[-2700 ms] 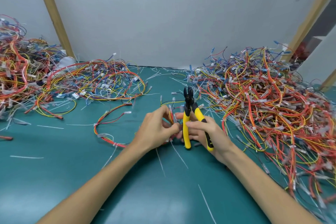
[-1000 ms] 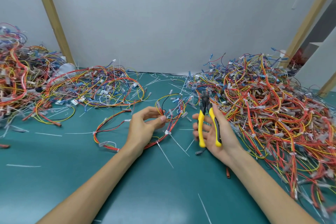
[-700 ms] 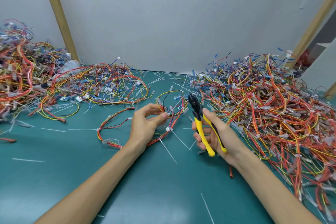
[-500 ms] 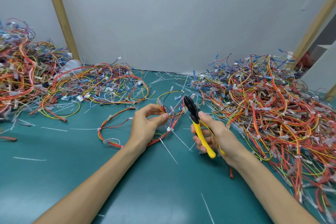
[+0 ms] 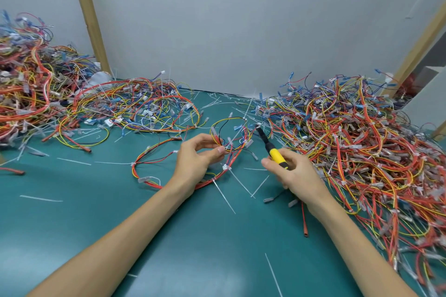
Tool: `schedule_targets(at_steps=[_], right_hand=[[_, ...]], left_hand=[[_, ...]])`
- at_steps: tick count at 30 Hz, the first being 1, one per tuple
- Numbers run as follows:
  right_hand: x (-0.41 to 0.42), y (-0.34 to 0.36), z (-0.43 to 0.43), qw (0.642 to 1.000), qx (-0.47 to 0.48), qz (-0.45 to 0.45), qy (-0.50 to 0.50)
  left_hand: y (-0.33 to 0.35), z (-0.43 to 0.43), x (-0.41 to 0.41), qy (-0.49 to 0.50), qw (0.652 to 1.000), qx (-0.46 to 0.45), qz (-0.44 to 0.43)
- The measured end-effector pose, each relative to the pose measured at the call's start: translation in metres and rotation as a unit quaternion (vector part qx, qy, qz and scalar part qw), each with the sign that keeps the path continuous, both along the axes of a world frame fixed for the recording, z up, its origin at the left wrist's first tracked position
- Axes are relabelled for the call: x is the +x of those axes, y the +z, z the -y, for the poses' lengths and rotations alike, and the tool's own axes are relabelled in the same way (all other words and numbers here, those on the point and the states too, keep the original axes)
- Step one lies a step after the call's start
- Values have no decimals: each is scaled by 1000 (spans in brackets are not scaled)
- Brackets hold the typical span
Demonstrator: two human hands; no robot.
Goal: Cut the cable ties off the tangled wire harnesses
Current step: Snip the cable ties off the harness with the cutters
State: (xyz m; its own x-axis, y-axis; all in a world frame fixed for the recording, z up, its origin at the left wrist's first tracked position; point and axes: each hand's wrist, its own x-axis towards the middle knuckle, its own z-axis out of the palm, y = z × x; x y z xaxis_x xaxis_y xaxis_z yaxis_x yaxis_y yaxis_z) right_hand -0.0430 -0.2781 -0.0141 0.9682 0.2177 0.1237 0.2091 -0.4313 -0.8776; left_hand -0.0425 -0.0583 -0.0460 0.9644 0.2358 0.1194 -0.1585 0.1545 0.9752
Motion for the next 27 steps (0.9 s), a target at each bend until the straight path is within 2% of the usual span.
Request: schedule_targets(at_steps=[2,6,10,15,27], right_hand=[[1,-4,0,994,-90,51,-36],[-6,-9,-6,960,-235,134,-71],[-10,-14,-12,930,-320,164,-76],[-10,-20,-14,912,-347,200,-91],[-11,-25,-19,910,-350,195,-108]], left_hand=[[-1,0,0,-1,1000,-7,-1],[-1,0,0,3,1000,5,-1],[-1,1,0,4,1000,18,5],[-1,1,-1,-5,999,37,10],[0,1,-3,-10,992,122,28]])
